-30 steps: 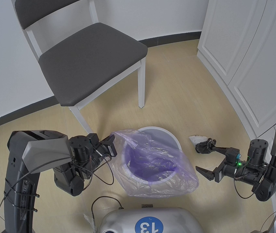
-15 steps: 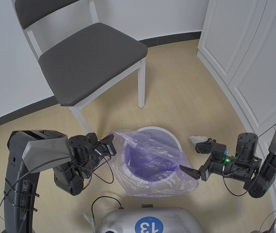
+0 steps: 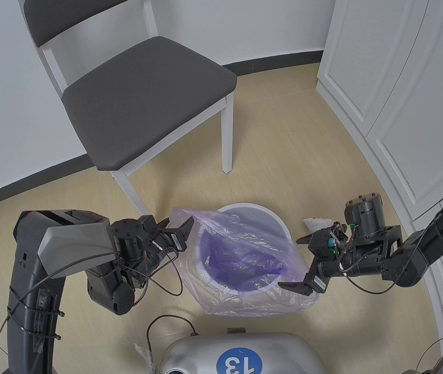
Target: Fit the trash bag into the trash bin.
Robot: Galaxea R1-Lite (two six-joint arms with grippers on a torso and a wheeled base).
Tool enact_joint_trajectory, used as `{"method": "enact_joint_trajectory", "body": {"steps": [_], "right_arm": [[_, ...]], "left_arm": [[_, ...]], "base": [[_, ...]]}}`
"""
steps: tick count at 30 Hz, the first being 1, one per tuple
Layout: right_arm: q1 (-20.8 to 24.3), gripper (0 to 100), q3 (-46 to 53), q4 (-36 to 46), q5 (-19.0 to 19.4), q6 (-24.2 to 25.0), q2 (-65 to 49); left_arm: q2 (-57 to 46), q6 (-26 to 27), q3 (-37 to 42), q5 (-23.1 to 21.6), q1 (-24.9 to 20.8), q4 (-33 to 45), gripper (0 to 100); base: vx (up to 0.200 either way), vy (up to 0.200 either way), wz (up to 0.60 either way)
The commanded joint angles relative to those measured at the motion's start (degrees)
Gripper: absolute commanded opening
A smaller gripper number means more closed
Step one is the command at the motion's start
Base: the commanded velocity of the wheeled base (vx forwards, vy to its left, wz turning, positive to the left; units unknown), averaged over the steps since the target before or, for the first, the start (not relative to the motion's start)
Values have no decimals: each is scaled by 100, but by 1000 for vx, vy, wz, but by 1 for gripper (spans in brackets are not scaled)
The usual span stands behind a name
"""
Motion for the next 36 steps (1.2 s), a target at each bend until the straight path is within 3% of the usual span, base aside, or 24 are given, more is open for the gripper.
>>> {"method": "enact_joint_trajectory", "body": {"steps": [1,10,11,28,29,36], "right_arm": [[254,100,-723,-675,-185,-365,662],[272,100,-1022,-904,-256,-989,1303],[272,0,-1075,-913,-291,-1016,1365],[307,0,-1031,-1238,-265,-1130,1435],[307,100,-1031,-1255,-265,-1148,1435],[342,100,-1022,-1238,-247,-1130,1532]], "left_arm": [[2,-30,-5,-2,57,-102,100],[2,-30,-23,-2,101,-102,100],[2,-30,-23,-2,101,-102,100],[-7,-21,-23,-2,145,-102,100],[-7,-21,-23,-2,145,-102,100],[2,-12,-23,-2,136,-102,100]], "base": [[0,0,0],[0,0,0],[0,0,0],[0,0,0],[0,0,0],[0,0,0]]}}
